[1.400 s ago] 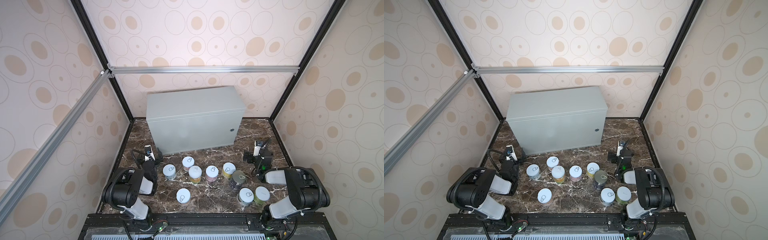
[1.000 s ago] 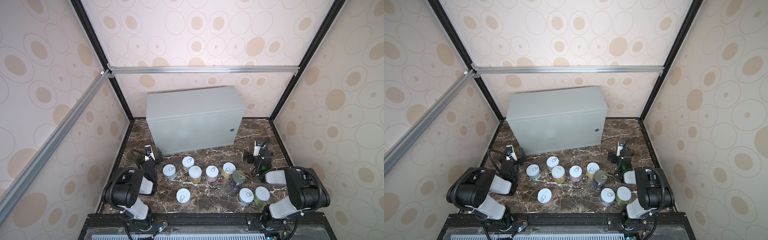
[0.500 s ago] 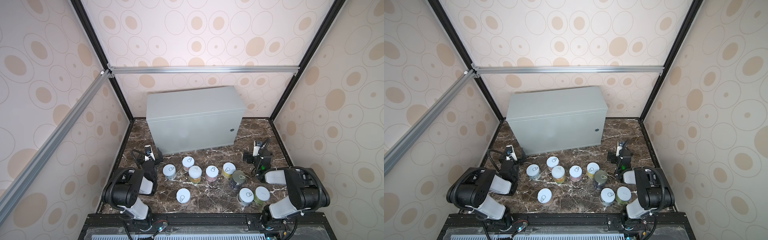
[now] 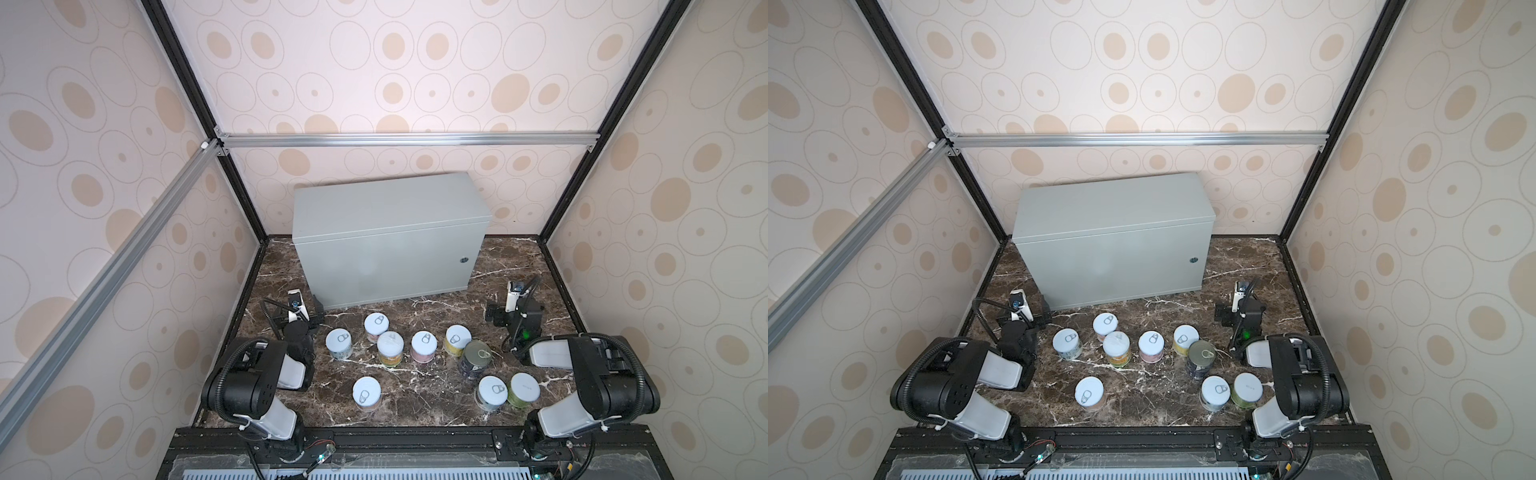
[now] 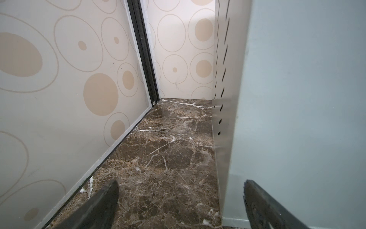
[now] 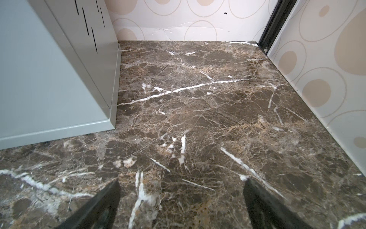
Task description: Place and organize the canned foods onto the counter
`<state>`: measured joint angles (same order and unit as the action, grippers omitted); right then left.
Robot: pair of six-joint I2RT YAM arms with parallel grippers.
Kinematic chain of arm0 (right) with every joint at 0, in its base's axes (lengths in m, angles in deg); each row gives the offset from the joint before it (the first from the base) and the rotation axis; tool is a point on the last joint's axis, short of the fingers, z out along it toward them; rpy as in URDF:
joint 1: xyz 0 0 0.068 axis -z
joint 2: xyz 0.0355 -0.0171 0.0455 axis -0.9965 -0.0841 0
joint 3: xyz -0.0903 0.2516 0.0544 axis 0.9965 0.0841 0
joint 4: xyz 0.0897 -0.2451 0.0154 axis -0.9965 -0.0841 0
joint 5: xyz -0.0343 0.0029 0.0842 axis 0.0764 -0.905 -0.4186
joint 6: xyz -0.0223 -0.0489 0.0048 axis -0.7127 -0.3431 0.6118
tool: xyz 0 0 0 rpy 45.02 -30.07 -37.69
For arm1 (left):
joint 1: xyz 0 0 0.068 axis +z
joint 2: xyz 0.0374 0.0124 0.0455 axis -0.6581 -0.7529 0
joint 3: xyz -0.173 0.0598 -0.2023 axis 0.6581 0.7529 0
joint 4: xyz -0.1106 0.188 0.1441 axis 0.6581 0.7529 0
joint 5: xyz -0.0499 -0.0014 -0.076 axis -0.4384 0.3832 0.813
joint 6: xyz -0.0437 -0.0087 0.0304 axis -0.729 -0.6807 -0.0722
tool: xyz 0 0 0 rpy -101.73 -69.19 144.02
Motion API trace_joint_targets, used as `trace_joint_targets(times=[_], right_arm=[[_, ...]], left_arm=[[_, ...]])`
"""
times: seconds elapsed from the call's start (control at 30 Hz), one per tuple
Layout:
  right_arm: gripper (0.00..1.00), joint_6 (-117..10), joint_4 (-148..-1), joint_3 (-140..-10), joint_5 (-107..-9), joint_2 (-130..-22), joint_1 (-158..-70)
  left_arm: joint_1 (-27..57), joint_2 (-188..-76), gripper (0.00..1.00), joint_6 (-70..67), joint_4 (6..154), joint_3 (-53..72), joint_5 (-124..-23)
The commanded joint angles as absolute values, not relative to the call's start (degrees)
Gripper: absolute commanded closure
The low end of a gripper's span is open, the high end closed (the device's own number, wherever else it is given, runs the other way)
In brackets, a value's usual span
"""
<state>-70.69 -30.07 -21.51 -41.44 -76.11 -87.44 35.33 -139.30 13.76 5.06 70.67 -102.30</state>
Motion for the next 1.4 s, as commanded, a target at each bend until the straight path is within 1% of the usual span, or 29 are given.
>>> trace_joint_targets(times=[0.0, 0.1, 0.2, 0.23, 0.27, 0.37, 0.43, 0.5, 0.57, 0.7, 0.87, 0.97, 1.0, 1.07, 1.17, 1.2, 1.27, 1.3, 1.37], right_arm=[[0.00, -71.51, -29.62, -22.37, -40.89, -76.27, -87.98], [0.00, -71.51, -29.65, -22.37, -40.89, -76.27, -87.96], [0.00, -71.55, -29.70, -22.38, -41.03, -76.34, -87.94], [0.00, -71.51, -29.68, -22.43, -41.04, -76.27, -87.95], [0.00, -71.51, -29.64, -22.41, -41.04, -76.27, -87.93], [0.00, -71.46, -29.64, -22.45, -40.98, -76.27, -87.94], [0.00, -71.51, -29.70, -22.53, -41.02, -76.31, -87.96], [0.00, -71.42, -29.71, -22.39, -40.99, -76.28, -87.93], [0.00, -71.48, -29.69, -22.38, -40.98, -76.21, -87.97], [0.00, -71.51, -29.66, -22.39, -40.99, -76.22, -87.98], [0.00, -71.15, -29.66, -22.47, -40.71, -76.31, -87.92], [0.00, -71.78, -28.72, -22.11, -41.95, -74.95, -87.98], [0.00, -71.75, -31.20, -22.57, -40.97, -73.26, -88.07], [0.00, -70.78, -39.86, -25.01, -38.07, -68.93, -88.14], [0.00, -66.28, -58.68, -30.87, -35.25, -60.97, -88.33], [0.00, -63.68, -67.31, -33.62, -34.80, -58.39, -88.53], [0.00, -59.30, -79.98, -38.09, -34.75, -54.07, -89.34], [0.00, -57.79, -86.10, -40.48, -36.26, -52.45, -89.73], [0.00, -53.56, -97.94, -45.51, -36.71, -50.47, -91.49]], left_arm=[[35.44, -135.12, 0.02, 14.43, 11.32, 67.77, -103.45], [34.98, -132.28, 0.02, 14.04, 25.90, 60.33, -106.81], [31.96, -131.29, 0.02, 12.90, 34.55, 54.44, -117.69], [30.92, -130.38, 0.02, 10.78, 39.49, 52.31, -121.55], [30.04, -129.55, 0.02, 9.45, 43.97, 50.36, -123.23], [26.04, -127.71, 0.02, -0.41, 65.05, 42.16, -136.27], [23.92, -126.46, 0.02, -9.84, 82.07, 36.53, -139.37], [22.06, -124.83, 0.02, -17.00, 93.97, 33.06, -138.98], [19.68, -122.46, 0.02, -22.32, 101.31, 31.59, -136.52], [17.04, -113.78, 0.02, -24.39, 104.92, 34.28, -125.75], [16.82, -100.59, 0.02, -18.37, 103.69, 39.41, -113.94], [16.81, -97.30, 0.02, -13.91, 105.04, 38.99, -106.35], [16.86, -97.13, 0.02, -12.70, 105.77, 38.50, -103.40], [16.83, -97.51, 0.02, -10.69, 106.77, 38.02, -98.01], [16.68, -97.74, 0.02, -6.49, 104.49, 39.26, -83.42], [16.45, -97.65, 0.02, -4.60, 103.47, 39.66, -78.50], [15.54, -97.38, 0.02, -3.73, 102.86, 40.09, -74.84], [15.14, -97.07, 0.02, -2.93, 102.09, 40.36, -73.15], [14.10, -96.55, 0.02, -2.25, 100.81, 40.48, -71.61]])
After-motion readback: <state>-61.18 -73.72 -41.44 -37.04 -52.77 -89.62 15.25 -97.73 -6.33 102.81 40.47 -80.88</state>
